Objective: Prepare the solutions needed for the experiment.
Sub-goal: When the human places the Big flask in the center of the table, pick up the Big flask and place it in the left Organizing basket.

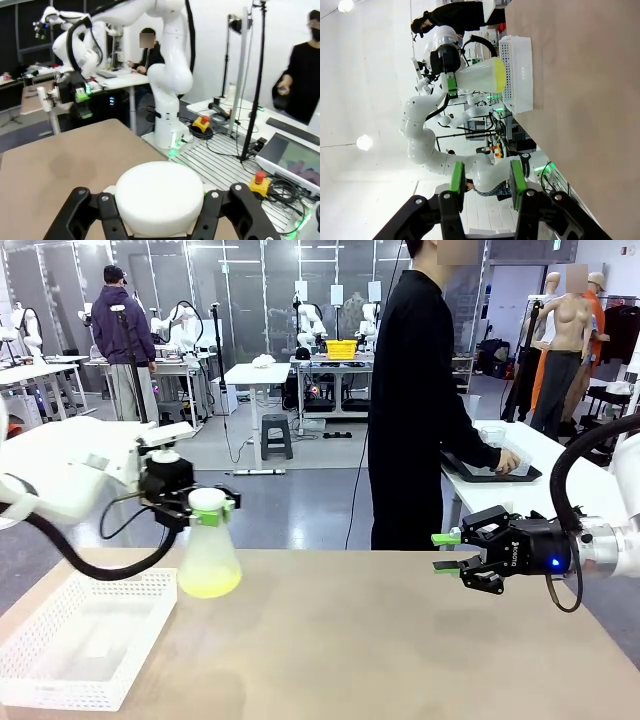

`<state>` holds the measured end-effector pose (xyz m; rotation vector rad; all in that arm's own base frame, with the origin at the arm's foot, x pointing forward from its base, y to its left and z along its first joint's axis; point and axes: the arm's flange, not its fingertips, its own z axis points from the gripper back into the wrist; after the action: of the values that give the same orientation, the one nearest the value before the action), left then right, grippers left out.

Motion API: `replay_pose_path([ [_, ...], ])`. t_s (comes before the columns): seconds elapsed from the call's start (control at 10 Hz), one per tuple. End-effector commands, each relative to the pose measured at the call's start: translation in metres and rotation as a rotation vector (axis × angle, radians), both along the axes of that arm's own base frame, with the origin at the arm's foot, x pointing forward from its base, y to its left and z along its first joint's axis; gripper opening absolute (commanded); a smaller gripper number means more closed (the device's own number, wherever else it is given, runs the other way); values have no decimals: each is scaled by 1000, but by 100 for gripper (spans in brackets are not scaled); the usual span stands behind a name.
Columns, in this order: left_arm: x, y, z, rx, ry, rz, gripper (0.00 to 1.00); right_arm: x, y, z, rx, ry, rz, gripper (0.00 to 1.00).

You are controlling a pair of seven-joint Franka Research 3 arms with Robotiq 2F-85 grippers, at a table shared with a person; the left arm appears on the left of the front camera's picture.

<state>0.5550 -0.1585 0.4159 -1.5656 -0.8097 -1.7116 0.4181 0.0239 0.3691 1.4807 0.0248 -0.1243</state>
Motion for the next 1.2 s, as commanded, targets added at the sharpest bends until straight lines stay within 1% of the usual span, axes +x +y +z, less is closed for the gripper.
replay_pose_path([
  [0.0,-25,44,-3,-46,-16,135,9,-1,0,1,-13,-6,-2,47],
  [0.1,-34,73,-6,-68,-27,185,9,-1,0,1,-13,-6,-2,47],
  [0.2,-46,105,-13,-84,-27,270,9,-1,0,1,-13,-6,-2,47],
  [0.4,-70,152,-23,-100,-30,392,9,-1,0,1,-13,-6,-2,47],
  [0.6,-90,191,-36,-89,13,504,9,-1,0,1,-13,-6,-2,47],
  [0.8,-101,213,-47,-86,39,570,9,-1,0,1,-13,-6,-2,47],
  [1.0,-108,224,-59,-97,37,611,9,-1,0,1,-13,-6,-2,47],
  [1.1,-110,227,-67,-100,23,614,9,-1,0,1,-13,-6,-2,47],
])
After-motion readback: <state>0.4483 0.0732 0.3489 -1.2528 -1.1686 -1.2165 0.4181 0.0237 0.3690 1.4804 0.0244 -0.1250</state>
